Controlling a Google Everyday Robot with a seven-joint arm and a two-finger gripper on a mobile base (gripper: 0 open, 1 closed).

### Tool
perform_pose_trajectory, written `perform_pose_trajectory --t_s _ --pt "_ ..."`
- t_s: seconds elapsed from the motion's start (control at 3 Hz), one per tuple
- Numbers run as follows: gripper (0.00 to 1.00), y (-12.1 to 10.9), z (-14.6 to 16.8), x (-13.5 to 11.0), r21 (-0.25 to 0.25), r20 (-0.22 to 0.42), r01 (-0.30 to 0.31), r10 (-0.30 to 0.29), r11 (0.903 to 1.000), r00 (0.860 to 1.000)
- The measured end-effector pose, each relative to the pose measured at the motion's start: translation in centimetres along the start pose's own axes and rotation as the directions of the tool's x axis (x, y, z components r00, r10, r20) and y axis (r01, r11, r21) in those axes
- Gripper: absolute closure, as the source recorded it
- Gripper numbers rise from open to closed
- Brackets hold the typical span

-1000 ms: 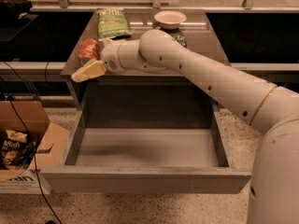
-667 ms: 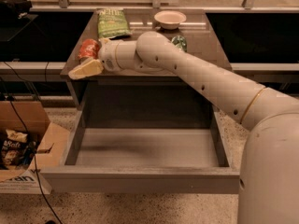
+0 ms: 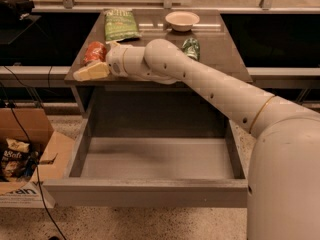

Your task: Place coke can into top drawer

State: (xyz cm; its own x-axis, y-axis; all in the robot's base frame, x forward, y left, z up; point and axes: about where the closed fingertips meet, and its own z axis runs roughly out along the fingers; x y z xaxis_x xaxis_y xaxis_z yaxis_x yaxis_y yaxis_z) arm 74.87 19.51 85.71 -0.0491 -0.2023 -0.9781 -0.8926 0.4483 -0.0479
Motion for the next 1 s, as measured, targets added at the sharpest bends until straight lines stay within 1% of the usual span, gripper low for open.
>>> perform_pose_trajectory --t_s 0.33,0.67,1.0 --pt "0.0 -0.9 0.8 0.7 0.03 0.012 -0.04 0.04 0.9987 0.999" --pt "0.0 -1.6 1.6 1.2 0.069 0.017 -0.078 0.077 0.9945 0.997" --pt "0.16 -2.0 2.4 1.7 0.106 0.025 -0.12 0.118 0.9872 0.993"
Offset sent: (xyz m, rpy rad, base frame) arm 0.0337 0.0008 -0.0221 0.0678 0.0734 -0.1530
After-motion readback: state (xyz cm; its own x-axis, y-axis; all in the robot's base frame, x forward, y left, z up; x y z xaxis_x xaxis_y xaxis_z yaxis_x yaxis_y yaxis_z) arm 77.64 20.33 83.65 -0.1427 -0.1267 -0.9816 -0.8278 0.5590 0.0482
